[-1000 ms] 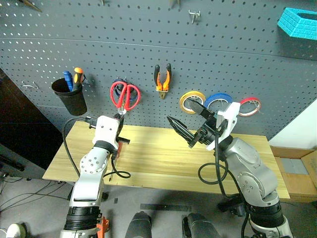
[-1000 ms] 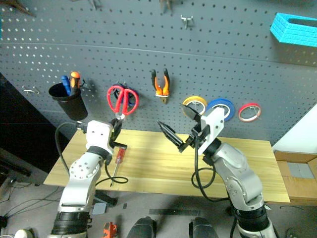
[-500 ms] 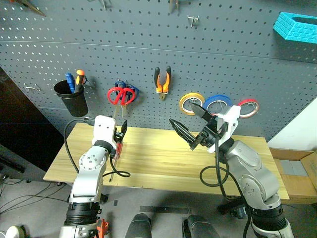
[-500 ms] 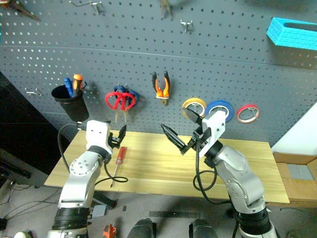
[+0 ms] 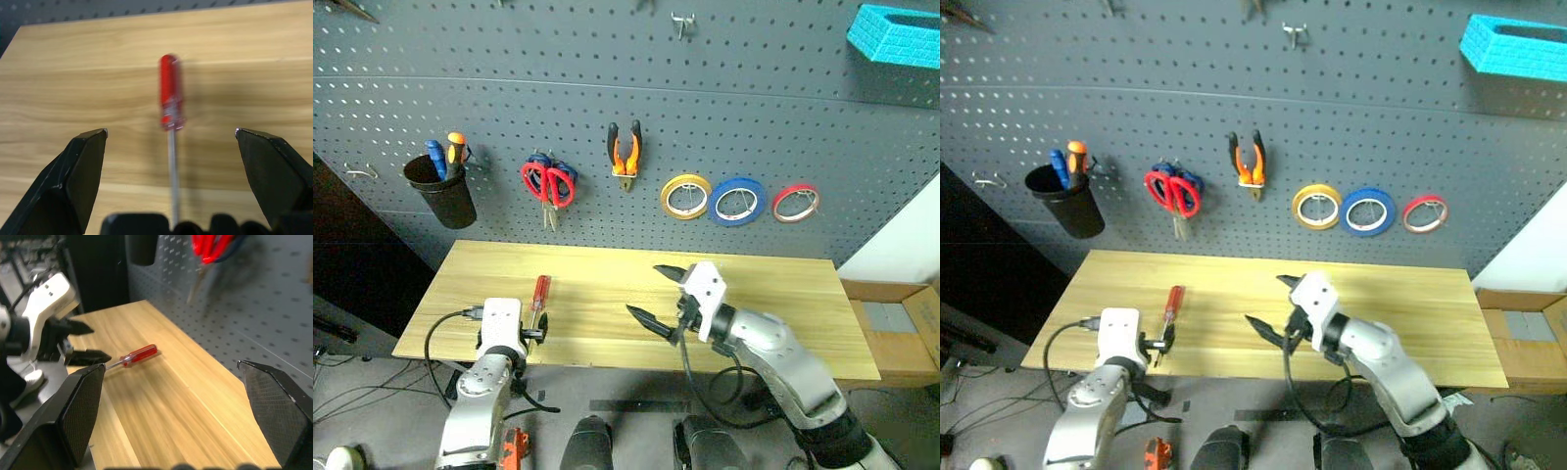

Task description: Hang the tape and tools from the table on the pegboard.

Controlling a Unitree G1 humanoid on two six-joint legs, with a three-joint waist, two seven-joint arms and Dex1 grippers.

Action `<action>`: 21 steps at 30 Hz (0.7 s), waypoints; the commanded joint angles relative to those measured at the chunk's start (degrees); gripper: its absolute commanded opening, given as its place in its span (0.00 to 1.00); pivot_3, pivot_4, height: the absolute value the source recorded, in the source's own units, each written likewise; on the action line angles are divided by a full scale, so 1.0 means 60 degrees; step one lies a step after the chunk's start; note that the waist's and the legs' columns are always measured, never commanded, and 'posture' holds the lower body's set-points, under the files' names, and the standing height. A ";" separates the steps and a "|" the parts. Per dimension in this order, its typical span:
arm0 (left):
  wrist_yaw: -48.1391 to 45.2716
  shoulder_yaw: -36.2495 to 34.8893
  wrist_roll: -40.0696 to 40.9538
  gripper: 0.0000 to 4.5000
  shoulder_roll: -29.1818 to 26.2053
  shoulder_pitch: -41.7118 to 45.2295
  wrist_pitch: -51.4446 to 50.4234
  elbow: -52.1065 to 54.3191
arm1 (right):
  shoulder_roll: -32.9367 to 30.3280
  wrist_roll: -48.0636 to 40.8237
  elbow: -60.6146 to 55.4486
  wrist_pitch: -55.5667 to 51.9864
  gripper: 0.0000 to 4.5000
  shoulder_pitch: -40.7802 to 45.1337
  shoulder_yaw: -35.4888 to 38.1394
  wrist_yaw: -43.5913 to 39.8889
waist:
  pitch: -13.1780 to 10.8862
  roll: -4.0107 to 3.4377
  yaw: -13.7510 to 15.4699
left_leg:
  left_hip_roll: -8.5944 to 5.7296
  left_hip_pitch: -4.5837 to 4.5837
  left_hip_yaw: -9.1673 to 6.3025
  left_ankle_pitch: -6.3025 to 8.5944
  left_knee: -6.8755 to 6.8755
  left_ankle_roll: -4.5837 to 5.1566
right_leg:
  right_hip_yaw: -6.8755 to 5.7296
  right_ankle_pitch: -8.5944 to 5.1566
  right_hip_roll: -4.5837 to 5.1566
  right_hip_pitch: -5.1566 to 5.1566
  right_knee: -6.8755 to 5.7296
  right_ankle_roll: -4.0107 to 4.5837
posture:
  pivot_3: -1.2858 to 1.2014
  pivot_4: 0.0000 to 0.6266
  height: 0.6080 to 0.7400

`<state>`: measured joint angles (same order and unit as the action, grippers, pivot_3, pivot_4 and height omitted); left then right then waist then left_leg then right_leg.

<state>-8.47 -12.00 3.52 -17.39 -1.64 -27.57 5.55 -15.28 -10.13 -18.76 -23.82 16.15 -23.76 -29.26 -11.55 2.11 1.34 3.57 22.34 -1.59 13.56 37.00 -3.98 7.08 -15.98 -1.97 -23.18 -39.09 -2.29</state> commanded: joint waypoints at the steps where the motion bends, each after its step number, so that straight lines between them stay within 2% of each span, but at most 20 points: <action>1: -0.0277 -0.0197 0.0186 1.00 -0.0390 0.0626 -0.0180 -0.0167 | 0.0351 0.0144 -0.0011 -0.0750 1.00 0.0710 -0.0289 -0.0017 | -0.0112 -0.0016 0.0015 | 0.0000 0.0013 -0.0003 -0.0001 0.0000 0.0000 | -0.0003 0.0002 0.0000 -0.0006 0.0002 -0.0003 | 0.58 0.45 1.00; 3: -0.0589 -0.0109 0.0109 1.00 -0.0836 0.1210 -0.0071 -0.0856 | 0.0612 0.0252 0.0189 -0.1155 1.00 0.1262 -0.0448 -0.0037 | -0.0270 -0.0022 0.0017 | -0.0003 0.0025 -0.0004 0.0003 -0.0004 -0.0006 | -0.0006 0.0027 0.0005 -0.0007 0.0014 -0.0058 | 0.58 0.48 1.00; 6: -0.0985 -0.0024 0.0215 1.00 -0.1111 0.1690 0.0028 -0.1542 | 0.0812 0.0282 0.0179 -0.1594 1.00 0.1597 -0.0436 0.0018 | -0.0467 -0.0032 0.0010 | -0.0002 0.0090 -0.0016 0.0005 -0.0009 -0.0010 | -0.0022 0.0039 0.0005 -0.0070 0.0014 -0.0039 | 0.57 0.51 1.00; 12: -0.1903 0.0305 0.0288 1.00 -0.1415 0.2258 -0.0048 -0.2941 | 0.0675 0.0399 -0.0234 -0.2142 1.00 0.1400 -0.0288 0.0100 | -0.0772 -0.0038 -0.0014 | 0.0003 0.0129 -0.0019 0.0049 -0.0022 -0.0067 | -0.0034 0.0016 0.0014 -0.0113 0.0015 0.0000 | 0.56 0.58 1.00; 14: -0.2181 0.0395 0.0367 1.00 -0.1439 0.2378 -0.0184 -0.3314 | 0.0599 0.0381 -0.0430 -0.2338 1.00 0.1306 -0.0234 0.0155 | -0.0862 -0.0047 -0.0024 | 0.0005 0.0200 -0.0032 0.0048 -0.0013 -0.0068 | -0.0045 0.0016 0.0013 -0.0179 0.0007 0.0002 | 0.55 0.59 1.00; 19: -0.2257 0.0335 0.0493 1.00 -0.1389 0.2604 -0.0236 -0.3599 | 0.0471 0.0331 -0.0804 -0.2639 1.00 0.1129 -0.0132 0.0221 | -0.1036 -0.0070 -0.0057 | 0.0001 0.0240 -0.0075 0.0046 0.0001 -0.0070 | -0.0075 0.0017 0.0019 -0.0194 0.0005 0.0002 | 0.55 0.61 1.00; 21: -0.2279 0.0336 0.0523 0.92 -0.1387 0.2686 -0.0225 -0.3665 | 0.0444 0.0345 -0.0830 -0.2691 1.00 0.1096 -0.0106 0.0249 | -0.1050 -0.0074 -0.0082 | 0.0001 0.0240 -0.0083 0.0045 0.0001 -0.0071 | -0.0080 0.0016 0.0018 -0.0190 0.0005 0.0000 | 0.55 0.61 1.00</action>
<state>-22.04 -9.62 6.40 -25.44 14.62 -28.50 -15.84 -12.60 -7.84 -20.73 -39.89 23.24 -25.36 -28.02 -17.85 1.66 0.85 3.58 23.79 -2.12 13.83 37.00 -4.41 6.57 -15.89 -1.86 -24.32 -39.06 -2.29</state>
